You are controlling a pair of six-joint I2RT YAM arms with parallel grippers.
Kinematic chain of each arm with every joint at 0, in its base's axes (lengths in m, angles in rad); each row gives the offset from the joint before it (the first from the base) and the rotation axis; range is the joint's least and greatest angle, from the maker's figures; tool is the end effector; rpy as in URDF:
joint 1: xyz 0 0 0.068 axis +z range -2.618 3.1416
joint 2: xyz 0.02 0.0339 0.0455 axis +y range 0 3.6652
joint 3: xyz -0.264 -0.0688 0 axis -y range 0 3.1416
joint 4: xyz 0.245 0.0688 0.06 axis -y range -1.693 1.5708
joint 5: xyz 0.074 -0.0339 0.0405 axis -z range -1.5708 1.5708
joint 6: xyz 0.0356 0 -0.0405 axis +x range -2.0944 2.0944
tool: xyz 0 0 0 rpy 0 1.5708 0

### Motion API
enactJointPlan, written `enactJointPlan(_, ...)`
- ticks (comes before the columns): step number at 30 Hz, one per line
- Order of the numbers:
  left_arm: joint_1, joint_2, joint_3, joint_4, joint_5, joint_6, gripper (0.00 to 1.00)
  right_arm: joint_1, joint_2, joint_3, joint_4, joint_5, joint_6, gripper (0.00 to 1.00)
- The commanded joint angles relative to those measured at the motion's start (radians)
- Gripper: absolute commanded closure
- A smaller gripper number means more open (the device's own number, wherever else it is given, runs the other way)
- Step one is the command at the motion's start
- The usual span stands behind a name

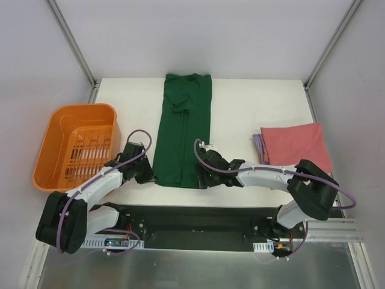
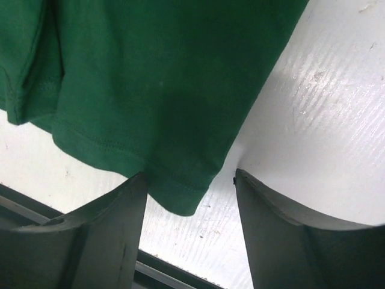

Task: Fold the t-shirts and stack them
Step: Grab the bottom of the folded rectangular tshirt with both arms

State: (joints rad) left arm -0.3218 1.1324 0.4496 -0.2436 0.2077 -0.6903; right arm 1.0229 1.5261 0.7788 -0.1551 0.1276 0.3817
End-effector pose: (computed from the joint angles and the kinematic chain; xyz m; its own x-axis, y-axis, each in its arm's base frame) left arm 0.1886 -0.0706 0.1575 -0.8567 -0.3712 -0.3582 -0.1537 0.8466 -0.5096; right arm 0.1583 0.2507 0.1689 -0.6795 -0.4042 -0.6123 -0.5953 0.7915 0.1382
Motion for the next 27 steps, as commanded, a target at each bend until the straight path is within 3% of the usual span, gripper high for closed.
enactJointPlan(1,-0.008,-0.054,-0.032,-0.020,-0.008,0.008,1.00,0.013,0.037,0.042,-0.037,0.027,0.025,0.40)
enactJointPlan(5,-0.008,-0.068,-0.040,-0.014,0.015,0.000,1.00,0.032,0.034,0.062,-0.066,0.010,0.022,0.58)
enactJointPlan(9,-0.008,-0.129,-0.066,-0.023,0.038,-0.014,1.00,0.065,-0.004,0.056,-0.093,0.030,0.049,0.90)
enactJointPlan(11,-0.014,-0.202,-0.074,-0.075,0.056,-0.023,1.00,0.092,-0.039,0.047,-0.116,0.024,0.072,0.98)
enactJointPlan(17,-0.083,-0.508,-0.104,-0.293,-0.014,-0.116,1.00,0.207,-0.153,0.002,-0.150,-0.057,0.154,1.00)
enactJointPlan(21,-0.106,-0.650,-0.124,-0.318,0.022,-0.176,1.00,0.244,-0.198,0.008,-0.181,-0.080,0.181,0.99)
enactJointPlan(27,-0.106,-0.596,0.012,-0.315,-0.010,-0.149,1.00,0.221,-0.234,0.080,-0.271,0.063,0.145,1.00)
